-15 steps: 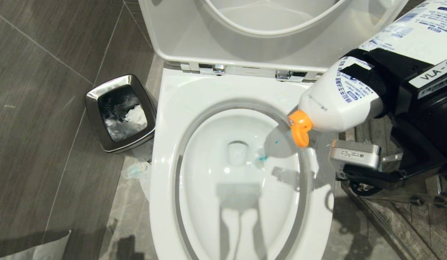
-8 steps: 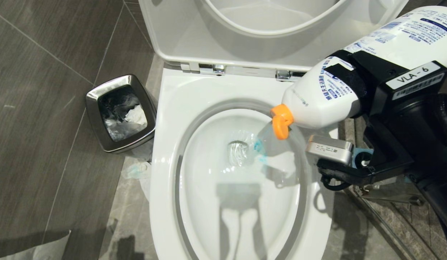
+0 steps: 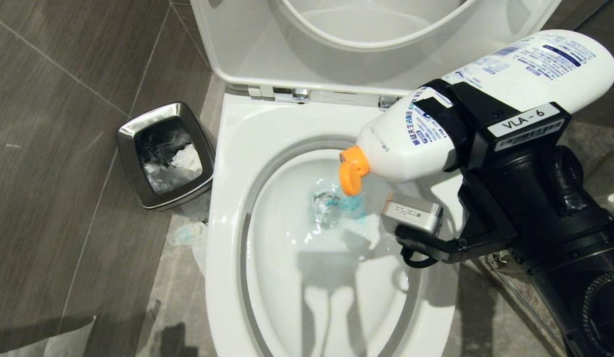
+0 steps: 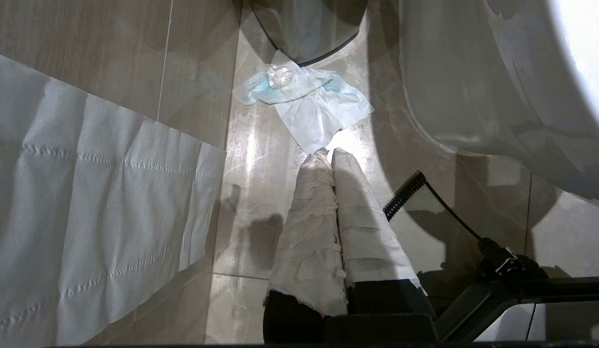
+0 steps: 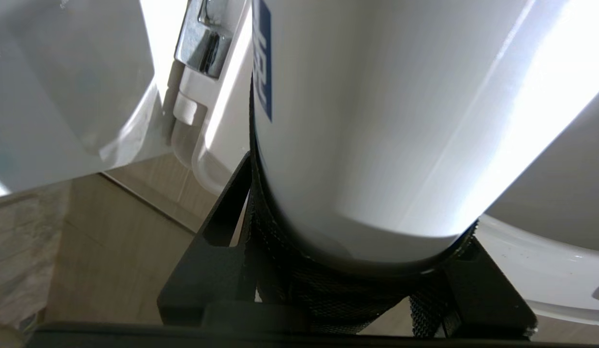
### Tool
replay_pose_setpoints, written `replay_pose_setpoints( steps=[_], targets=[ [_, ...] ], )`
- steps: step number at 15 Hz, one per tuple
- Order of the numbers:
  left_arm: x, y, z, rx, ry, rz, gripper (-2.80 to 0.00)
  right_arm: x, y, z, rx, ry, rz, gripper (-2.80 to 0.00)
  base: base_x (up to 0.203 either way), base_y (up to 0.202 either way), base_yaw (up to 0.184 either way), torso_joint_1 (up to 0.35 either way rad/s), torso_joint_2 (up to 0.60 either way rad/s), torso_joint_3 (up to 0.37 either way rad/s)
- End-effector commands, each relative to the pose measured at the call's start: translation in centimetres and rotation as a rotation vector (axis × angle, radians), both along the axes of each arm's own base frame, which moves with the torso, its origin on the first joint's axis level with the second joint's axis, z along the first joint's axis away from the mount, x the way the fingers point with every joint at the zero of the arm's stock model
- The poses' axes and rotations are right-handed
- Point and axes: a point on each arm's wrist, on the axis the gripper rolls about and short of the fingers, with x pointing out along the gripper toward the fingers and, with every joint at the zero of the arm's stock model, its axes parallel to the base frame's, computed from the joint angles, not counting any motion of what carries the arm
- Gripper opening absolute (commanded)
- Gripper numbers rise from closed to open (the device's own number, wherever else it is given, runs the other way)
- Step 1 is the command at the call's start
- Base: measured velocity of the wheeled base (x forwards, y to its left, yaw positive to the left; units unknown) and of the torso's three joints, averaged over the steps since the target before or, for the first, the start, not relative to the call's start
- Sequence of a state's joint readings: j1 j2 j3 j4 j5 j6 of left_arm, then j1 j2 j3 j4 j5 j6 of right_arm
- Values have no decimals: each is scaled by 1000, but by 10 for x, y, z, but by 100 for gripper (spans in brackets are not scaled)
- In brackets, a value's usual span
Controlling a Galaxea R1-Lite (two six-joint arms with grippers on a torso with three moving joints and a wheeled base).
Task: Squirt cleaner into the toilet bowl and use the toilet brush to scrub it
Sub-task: Pour in the cleaning agent
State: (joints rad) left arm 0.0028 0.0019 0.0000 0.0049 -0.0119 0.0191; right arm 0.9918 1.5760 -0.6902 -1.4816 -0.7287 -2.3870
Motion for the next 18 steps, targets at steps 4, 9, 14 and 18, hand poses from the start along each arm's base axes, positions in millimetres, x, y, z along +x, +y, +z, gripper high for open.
replay_pose_setpoints(
  steps=[4,9,14,18],
  targets=[
    [0,0,0,1,1,0,-280,-18,9,0,62,41,-6,-280,0,0,0,0,0,0],
    [0,0,-1,1,2,0,-280,-28,5,-4,222,139,-58,-280,0,0,0,0,0,0],
    [0,0,0,0,2,0,-280,-36,-15,-10,293,203,-152,-280,0,0,0,0,0,0],
    [0,0,-1,1,2,0,-280,-39,-23,-10,371,225,-183,-280,0,0,0,0,0,0]
  ],
)
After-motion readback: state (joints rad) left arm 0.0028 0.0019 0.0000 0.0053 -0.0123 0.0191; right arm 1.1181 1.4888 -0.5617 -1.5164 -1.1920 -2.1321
